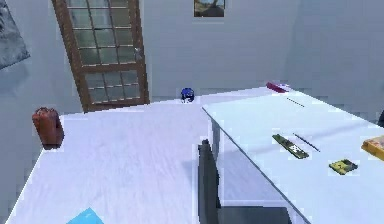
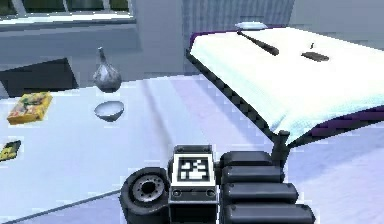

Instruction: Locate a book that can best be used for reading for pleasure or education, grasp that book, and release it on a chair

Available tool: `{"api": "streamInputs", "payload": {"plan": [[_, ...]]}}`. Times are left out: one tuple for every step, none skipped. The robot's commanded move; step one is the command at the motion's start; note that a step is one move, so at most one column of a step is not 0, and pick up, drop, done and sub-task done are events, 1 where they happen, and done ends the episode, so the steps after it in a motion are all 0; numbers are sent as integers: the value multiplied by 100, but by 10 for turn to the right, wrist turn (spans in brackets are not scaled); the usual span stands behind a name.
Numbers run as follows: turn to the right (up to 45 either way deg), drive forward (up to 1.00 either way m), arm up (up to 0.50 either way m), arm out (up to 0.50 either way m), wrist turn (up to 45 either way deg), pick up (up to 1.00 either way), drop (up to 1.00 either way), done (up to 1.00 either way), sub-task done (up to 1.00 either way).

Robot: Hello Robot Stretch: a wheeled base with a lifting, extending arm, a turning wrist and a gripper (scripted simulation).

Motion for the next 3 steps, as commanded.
{"api": "streamInputs", "payload": {"plan": [[150,0,0,0,0,0,0,0,0],[-150,0,0,0,0,0,0,0,0],[150,0,0,0,0,0,0,0,0]]}}
